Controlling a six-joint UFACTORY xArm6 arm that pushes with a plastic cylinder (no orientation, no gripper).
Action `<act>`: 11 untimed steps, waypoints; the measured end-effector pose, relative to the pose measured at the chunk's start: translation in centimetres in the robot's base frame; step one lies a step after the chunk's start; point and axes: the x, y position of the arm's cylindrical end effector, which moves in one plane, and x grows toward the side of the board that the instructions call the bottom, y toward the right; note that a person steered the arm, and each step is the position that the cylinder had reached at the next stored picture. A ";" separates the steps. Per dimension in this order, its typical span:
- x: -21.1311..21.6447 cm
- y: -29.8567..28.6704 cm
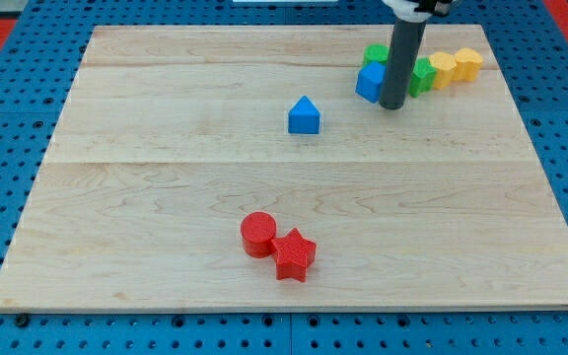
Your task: Move the blue triangle into the bottom of the blue cube
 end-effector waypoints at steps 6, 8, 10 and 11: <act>0.1 -8.5; -3.5 -2.4; -2.9 -6.7; -4.1 -8.2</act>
